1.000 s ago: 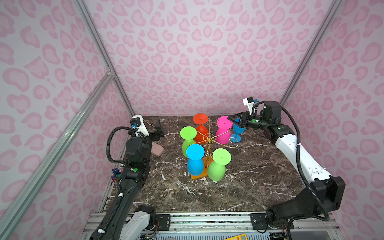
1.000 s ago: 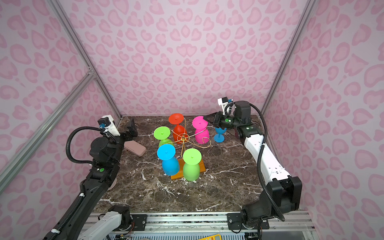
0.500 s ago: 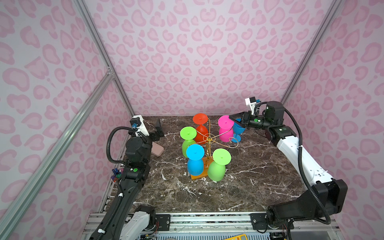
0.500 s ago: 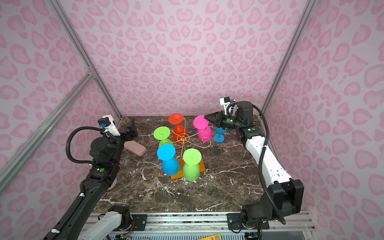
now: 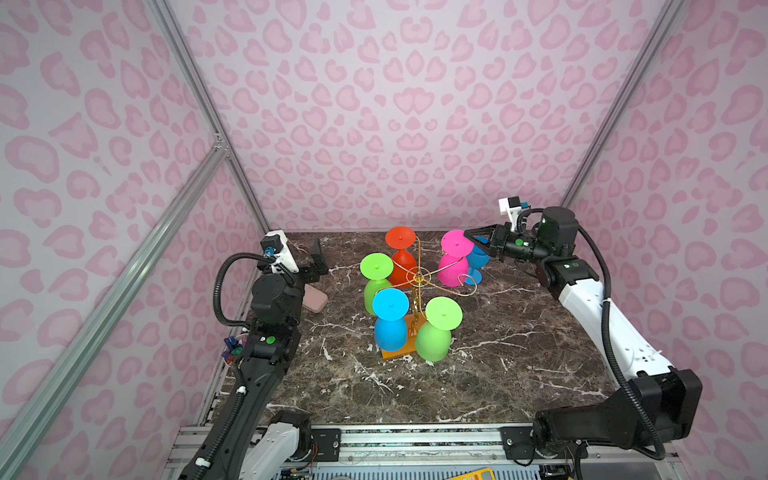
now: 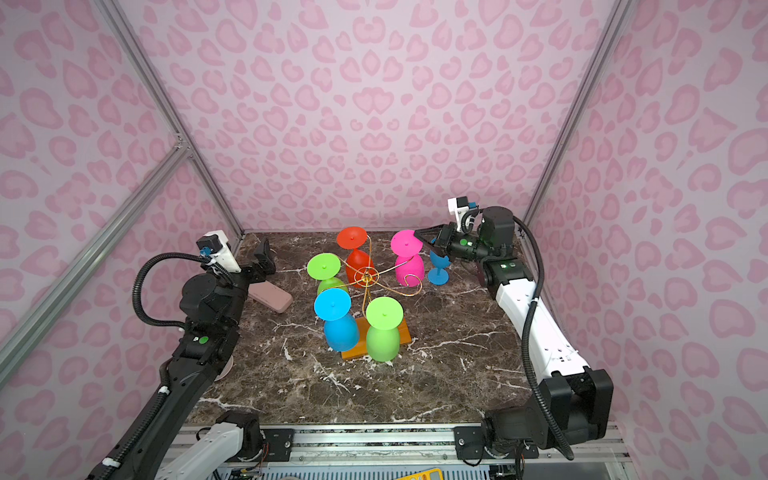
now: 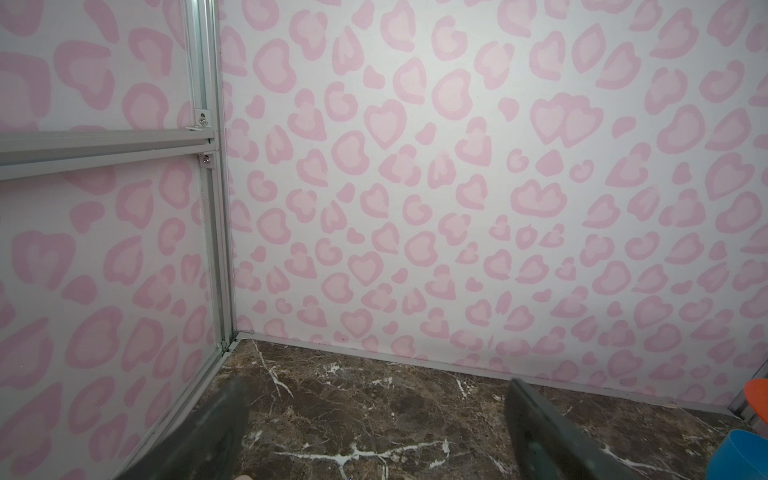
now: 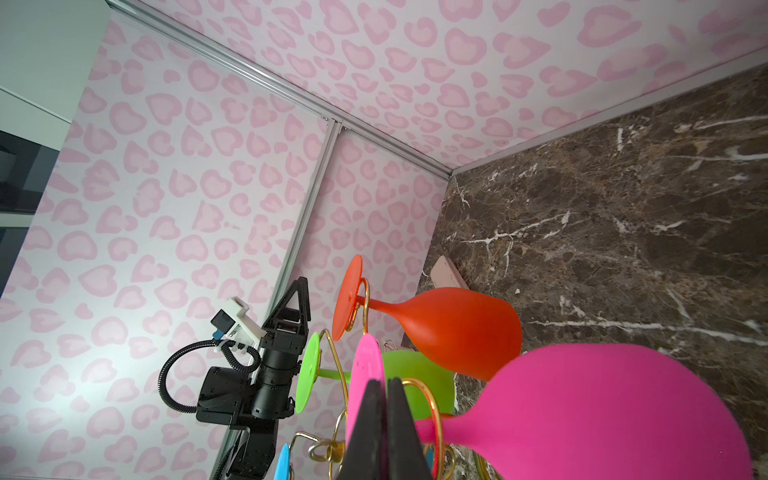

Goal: Take the wine glass off the wine glass rack

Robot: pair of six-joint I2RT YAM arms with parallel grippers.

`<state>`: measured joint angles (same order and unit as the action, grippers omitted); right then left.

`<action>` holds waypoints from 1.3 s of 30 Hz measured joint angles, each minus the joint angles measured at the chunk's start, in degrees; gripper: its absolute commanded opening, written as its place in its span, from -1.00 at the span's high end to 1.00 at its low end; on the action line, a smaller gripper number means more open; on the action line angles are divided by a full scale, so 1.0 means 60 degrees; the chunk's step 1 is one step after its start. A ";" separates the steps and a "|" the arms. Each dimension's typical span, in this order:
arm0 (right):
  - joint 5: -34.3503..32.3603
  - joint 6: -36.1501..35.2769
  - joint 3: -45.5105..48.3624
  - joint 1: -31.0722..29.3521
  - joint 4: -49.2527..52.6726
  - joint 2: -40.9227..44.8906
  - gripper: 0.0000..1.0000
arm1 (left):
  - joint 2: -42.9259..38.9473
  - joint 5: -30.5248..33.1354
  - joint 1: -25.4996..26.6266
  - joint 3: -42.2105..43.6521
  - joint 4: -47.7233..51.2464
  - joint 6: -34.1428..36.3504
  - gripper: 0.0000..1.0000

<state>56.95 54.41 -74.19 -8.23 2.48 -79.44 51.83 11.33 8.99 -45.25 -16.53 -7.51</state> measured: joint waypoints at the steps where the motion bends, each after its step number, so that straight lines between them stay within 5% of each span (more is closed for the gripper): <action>1: 0.0000 0.0000 0.0022 0.0000 -0.0007 0.0036 1.00 | -0.0007 0.0000 0.0000 0.0000 0.0033 0.0000 -0.94; 39: -0.0736 0.0251 -0.0033 -0.1315 -0.0616 -0.0270 1.00 | -0.0168 0.0004 -0.0015 0.0000 0.0047 0.0000 -0.95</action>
<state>52.53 55.92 -74.39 -16.12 -1.21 -81.06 50.83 11.35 8.91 -45.25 -16.25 -7.51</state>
